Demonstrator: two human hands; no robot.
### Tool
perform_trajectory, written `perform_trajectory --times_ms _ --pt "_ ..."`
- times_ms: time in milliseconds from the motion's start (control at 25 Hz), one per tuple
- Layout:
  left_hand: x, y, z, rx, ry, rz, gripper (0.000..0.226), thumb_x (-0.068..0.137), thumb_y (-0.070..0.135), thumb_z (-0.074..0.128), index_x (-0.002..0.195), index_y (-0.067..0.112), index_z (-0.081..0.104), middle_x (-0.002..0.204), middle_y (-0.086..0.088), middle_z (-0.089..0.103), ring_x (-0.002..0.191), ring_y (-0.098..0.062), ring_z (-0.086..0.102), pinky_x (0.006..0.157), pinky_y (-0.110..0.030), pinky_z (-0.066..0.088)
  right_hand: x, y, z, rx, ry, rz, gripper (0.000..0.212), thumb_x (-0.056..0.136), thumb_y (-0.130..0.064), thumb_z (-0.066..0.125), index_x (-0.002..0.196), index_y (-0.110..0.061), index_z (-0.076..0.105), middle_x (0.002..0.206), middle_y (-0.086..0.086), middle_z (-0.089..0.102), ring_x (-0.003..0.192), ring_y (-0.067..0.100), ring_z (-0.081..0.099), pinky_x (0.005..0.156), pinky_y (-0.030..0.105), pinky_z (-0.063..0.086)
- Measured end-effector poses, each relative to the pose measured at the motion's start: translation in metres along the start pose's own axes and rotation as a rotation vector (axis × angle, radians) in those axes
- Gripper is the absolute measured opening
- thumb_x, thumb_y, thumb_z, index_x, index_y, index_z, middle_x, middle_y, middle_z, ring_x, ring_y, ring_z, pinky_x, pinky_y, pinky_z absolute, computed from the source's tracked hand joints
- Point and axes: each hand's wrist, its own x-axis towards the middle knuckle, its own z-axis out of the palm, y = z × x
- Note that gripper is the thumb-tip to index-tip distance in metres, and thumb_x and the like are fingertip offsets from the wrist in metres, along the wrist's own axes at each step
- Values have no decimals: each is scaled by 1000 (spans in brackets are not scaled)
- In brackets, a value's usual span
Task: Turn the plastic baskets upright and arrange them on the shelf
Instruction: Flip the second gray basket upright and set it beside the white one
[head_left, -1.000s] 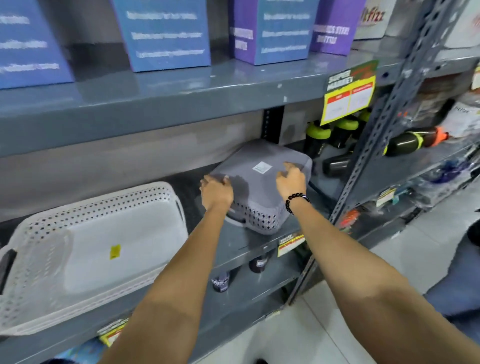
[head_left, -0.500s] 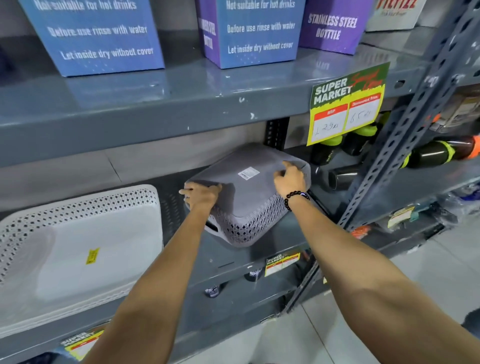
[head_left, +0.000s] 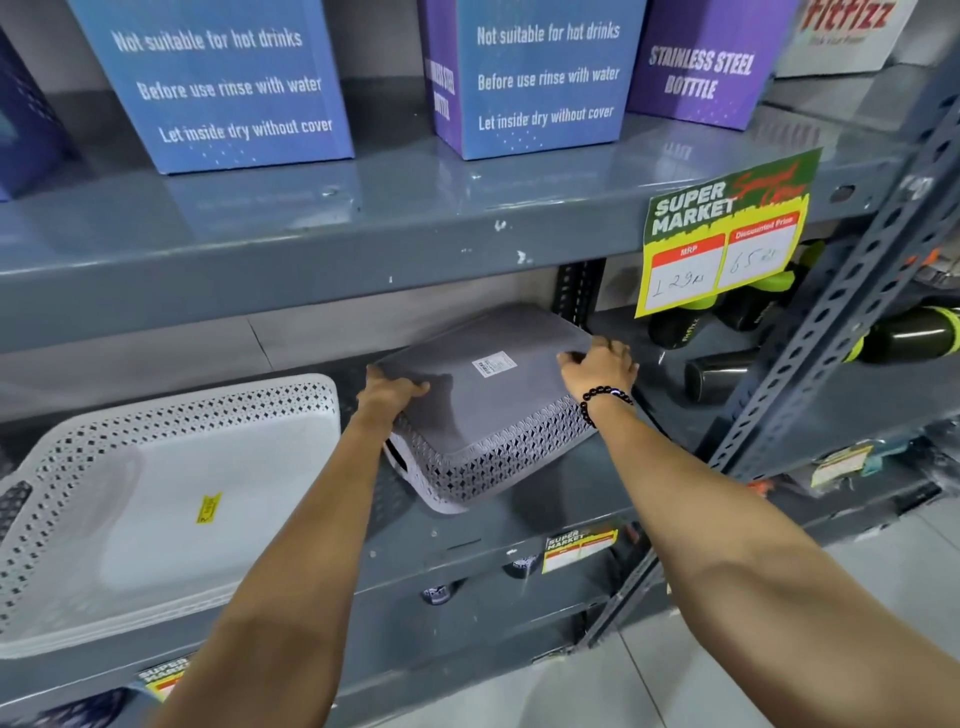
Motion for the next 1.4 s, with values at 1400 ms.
perform_trajectory --times_ms 1400 --pt "-78 50 -3 -273 390 242 52 94 54 38 128 19 53 128 -13 61 119 -33 56 97 -33 43 4 -3 -55 673 -35 182 57 93 -46 35 143 -17 37 149 15 31 133 35 36 109 42 29"
